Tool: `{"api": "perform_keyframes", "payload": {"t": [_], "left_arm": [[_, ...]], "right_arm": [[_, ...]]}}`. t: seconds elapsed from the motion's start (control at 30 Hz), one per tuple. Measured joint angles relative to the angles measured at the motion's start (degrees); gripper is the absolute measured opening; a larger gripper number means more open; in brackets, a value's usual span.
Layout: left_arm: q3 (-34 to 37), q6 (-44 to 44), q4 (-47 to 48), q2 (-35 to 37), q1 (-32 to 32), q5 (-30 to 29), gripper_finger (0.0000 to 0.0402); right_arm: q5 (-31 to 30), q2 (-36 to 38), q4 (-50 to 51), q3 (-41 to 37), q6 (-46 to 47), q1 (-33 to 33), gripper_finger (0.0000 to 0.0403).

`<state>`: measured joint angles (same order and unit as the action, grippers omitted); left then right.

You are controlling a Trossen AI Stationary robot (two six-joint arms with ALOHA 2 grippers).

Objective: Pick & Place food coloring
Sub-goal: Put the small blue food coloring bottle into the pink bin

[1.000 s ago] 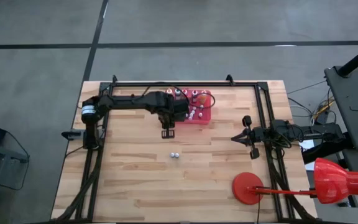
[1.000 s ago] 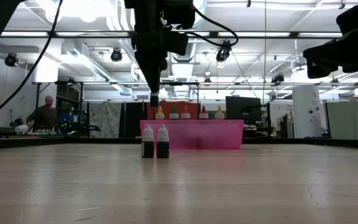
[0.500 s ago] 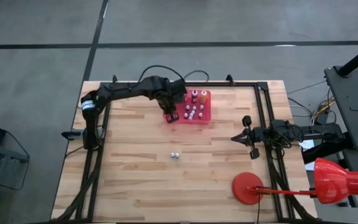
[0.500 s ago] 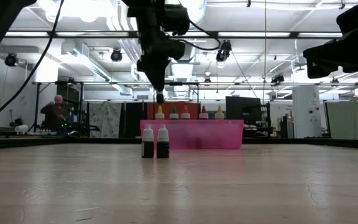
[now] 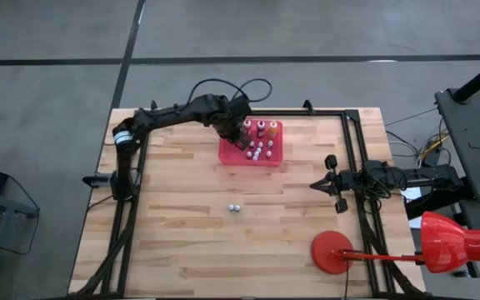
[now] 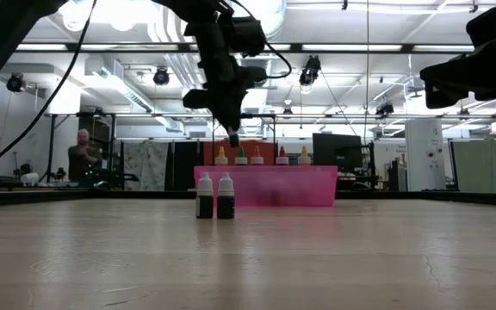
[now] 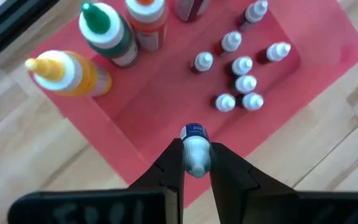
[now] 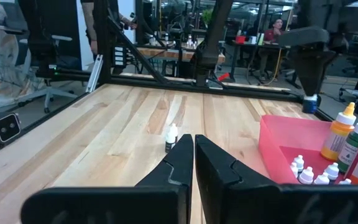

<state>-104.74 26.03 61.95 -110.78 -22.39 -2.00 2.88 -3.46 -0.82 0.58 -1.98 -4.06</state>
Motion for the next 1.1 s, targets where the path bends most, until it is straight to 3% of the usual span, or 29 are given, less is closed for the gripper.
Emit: {"api": "perform_keyframes", "payload": {"t": [0.6, 1.1], "left_arm": [[-19.52, 14.71, 9.67, -14.15, -0.17, 0.98, 0.0033], [-19.77, 21.56, 9.68, -17.42, -0.17, 0.85, 0.0033]], "right_arm": [[0.0, -0.03, 0.0, 0.0, 0.0, -0.01, 0.0008], [0.0, -0.03, 0.0, 0.0, 0.0, -0.03, 0.0008]]}}
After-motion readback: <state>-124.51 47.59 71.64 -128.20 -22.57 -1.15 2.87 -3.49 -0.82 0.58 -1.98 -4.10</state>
